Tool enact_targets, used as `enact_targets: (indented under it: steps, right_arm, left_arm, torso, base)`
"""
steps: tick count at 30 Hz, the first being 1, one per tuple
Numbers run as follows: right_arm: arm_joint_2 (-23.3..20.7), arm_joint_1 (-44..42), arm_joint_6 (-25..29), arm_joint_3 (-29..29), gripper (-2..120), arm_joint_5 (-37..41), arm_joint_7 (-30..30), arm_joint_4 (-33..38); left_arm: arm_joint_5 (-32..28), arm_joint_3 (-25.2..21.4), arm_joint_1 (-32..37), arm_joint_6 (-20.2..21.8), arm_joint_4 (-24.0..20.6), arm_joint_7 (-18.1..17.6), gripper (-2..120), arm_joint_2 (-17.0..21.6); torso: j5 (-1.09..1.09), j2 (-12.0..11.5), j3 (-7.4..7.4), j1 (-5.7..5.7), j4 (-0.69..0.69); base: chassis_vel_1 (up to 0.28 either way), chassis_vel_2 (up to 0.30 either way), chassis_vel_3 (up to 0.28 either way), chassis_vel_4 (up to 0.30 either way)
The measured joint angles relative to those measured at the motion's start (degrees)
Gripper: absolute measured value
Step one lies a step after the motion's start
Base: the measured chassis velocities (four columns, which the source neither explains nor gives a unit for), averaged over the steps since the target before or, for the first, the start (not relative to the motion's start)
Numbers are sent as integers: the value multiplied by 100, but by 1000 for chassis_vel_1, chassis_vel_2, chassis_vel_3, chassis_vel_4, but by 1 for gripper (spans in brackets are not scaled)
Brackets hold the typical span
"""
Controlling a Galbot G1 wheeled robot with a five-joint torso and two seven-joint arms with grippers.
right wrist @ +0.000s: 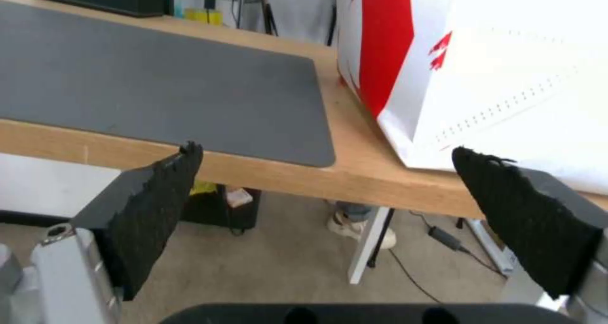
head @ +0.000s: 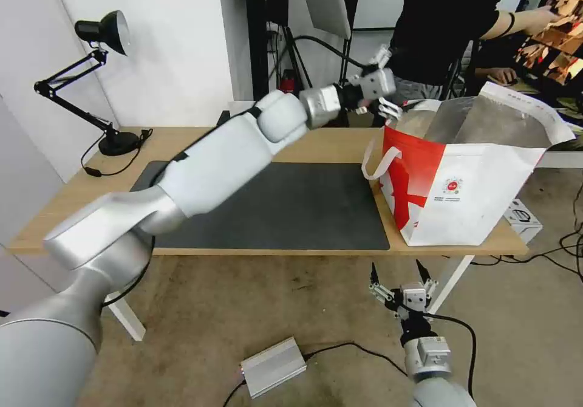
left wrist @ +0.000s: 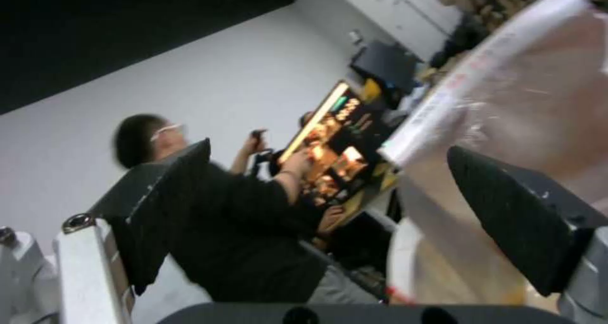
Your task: Pick up the trash from the table and place it into the takeout bag.
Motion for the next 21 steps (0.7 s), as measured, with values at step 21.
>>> enact_targets:
  steps: [21]
  right_arm:
    - [-35, 33, -35, -16, 100, 0, -23, 51]
  left_arm:
    - [-725, -2264, 2114, 1007, -2276, -709, 100, 2716]
  torso:
    - [-1, 0, 0, 0, 0]
  base:
    - [0, 0, 0, 0]
